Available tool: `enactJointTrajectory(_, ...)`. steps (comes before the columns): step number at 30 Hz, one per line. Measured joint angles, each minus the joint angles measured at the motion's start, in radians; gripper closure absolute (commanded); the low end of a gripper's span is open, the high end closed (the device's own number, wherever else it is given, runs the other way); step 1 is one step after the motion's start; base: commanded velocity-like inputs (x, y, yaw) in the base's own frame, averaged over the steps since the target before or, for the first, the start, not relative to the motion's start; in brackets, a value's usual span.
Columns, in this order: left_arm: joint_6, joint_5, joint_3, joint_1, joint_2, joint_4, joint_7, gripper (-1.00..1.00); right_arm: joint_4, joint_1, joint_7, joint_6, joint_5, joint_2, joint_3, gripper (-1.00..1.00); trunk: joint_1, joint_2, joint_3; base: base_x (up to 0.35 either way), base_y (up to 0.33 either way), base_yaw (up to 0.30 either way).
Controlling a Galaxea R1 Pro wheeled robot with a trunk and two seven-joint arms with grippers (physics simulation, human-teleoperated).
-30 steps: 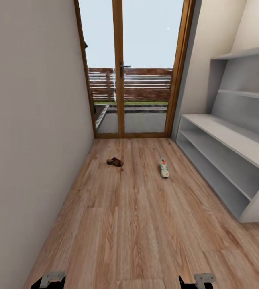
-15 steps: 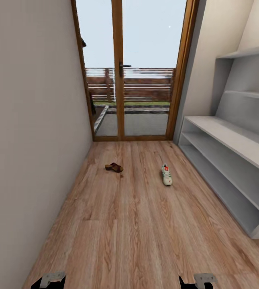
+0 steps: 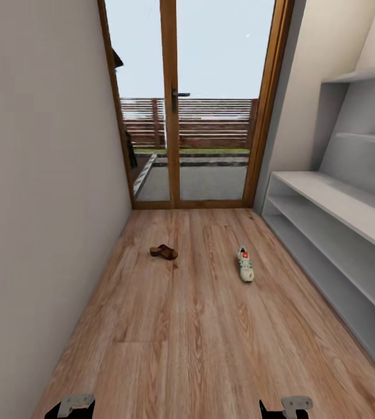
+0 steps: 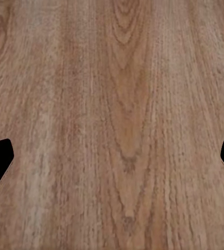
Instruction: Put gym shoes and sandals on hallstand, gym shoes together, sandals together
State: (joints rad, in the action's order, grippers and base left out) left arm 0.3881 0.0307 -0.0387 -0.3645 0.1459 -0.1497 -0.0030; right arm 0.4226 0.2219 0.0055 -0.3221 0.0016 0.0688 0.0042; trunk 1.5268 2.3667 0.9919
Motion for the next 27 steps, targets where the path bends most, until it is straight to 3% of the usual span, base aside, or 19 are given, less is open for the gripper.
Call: enactJointTrajectory(27, 0.0, 0.0, 0.0, 0.0, 0.0, 0.0, 0.0, -1.0, 0.0, 0.0, 0.0, 0.0, 0.0, 0.0, 0.0, -1.0, 0.0, 0.0, 0.0, 0.339, 0.0, 0.0)
